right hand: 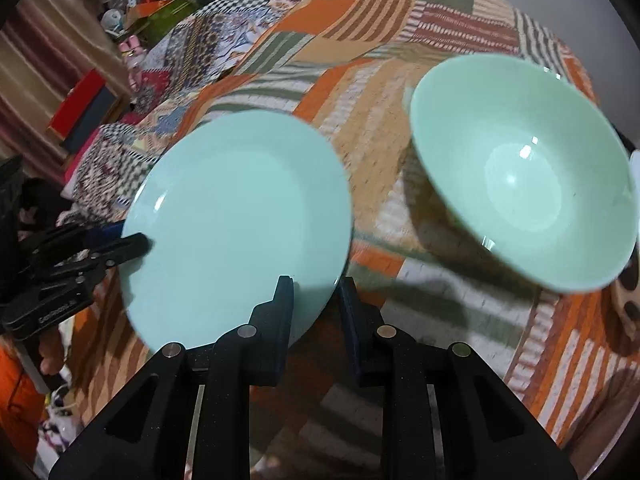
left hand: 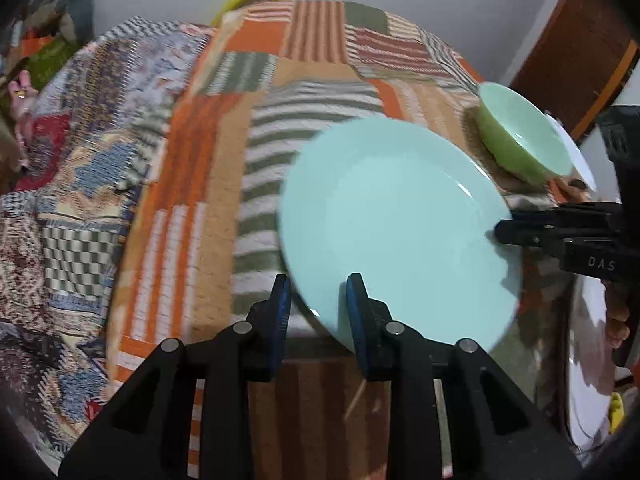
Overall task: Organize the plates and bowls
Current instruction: 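Lift the mint green plate off the bed with both grippers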
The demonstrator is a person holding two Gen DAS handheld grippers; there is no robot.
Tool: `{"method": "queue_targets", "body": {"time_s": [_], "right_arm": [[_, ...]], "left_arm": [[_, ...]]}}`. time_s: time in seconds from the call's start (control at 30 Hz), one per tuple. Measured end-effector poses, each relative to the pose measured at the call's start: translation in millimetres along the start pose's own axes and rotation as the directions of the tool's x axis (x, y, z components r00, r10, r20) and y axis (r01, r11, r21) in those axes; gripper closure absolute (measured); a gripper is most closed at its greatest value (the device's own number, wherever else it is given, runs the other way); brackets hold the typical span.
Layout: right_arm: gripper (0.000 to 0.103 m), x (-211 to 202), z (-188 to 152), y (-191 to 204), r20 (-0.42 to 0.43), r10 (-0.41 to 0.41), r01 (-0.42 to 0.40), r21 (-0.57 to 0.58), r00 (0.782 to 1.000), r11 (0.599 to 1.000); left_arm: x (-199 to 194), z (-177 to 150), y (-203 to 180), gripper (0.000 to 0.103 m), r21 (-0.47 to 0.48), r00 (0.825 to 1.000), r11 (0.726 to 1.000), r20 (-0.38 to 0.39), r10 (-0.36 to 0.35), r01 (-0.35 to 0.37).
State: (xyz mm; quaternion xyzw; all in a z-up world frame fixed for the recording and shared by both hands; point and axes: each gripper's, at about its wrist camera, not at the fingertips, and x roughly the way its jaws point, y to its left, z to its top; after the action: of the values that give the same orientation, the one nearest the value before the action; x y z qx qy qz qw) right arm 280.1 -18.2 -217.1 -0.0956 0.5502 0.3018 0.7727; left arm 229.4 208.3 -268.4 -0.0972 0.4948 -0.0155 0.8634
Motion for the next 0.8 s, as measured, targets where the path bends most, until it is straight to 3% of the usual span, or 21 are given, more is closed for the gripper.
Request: {"method": "queue_targets", "body": {"time_s": [0.13,0.3,0.5,0.8], "right_arm": [[0.082,7,10,0,0.003,-0.004,0.004,0.008,1.000,1.000],[0.079,10,10,5,0.003,-0.002,0.002,0.006,1.000,1.000],[0.082,6,6,1,0.000,0.029,-0.029,0.014,1.000,0.999],[0.082,-12,-9,0,0.029,0.038,-0.038,0.028,0.999,0.999]], "left_arm": [[8,7,10,0.075,-0.051,0.999,0.998,-0.018,-0.044,0.043],[14,9,6,0.075,-0.049,0.997,0.996,-0.019,-0.071,0.070],[12,8,7,0.075,-0.079,0.998,0.995,-0.011,-0.060,0.059],[-13,-3,-11,0.075,-0.051,0.999,0.997,0.018,-0.051,0.051]]}}
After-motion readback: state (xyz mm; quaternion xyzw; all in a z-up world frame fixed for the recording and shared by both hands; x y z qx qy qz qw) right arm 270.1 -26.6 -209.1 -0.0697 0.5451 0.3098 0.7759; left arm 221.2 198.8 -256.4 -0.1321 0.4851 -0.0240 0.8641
